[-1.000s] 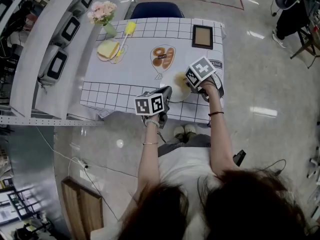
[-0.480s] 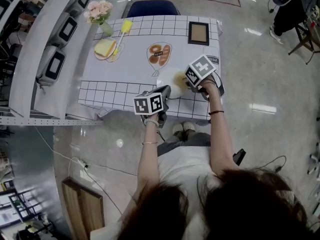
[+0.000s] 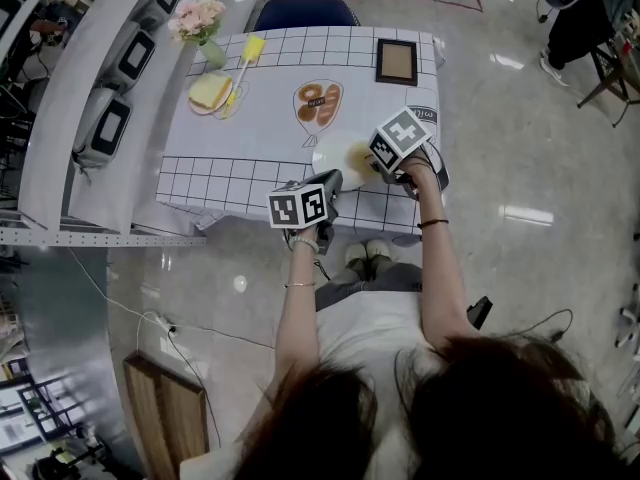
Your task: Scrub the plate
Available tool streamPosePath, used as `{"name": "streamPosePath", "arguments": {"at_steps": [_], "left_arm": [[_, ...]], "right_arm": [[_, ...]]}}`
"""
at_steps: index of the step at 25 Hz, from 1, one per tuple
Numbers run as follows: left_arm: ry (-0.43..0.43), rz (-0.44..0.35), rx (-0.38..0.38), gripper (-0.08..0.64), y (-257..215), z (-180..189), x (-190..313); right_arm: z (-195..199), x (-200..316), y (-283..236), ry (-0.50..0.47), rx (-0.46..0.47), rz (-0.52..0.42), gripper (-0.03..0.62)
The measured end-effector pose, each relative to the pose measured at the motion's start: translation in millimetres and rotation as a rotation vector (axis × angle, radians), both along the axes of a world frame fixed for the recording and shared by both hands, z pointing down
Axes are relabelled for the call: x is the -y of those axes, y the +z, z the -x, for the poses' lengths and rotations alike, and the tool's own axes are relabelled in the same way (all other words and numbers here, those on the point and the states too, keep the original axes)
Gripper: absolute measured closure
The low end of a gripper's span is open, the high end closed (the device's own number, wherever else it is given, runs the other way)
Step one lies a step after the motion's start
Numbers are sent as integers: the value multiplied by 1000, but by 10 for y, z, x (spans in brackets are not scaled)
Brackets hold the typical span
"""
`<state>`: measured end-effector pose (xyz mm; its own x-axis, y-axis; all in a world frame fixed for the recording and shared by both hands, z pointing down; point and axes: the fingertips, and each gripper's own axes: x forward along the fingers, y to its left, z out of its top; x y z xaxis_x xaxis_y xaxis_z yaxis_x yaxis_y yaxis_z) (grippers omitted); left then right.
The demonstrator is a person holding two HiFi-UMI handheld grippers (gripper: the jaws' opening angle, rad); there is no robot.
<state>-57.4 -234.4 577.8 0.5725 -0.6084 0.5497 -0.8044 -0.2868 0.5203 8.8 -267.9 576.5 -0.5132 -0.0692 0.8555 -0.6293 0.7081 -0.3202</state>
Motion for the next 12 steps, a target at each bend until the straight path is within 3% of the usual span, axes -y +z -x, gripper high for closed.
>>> {"name": "streamPosePath", "arguments": {"at_steps": [12], "left_arm": [[-25, 10, -4, 549, 20, 31, -71]], "right_arm": [[57, -93, -2, -34, -10, 3, 512]]}}
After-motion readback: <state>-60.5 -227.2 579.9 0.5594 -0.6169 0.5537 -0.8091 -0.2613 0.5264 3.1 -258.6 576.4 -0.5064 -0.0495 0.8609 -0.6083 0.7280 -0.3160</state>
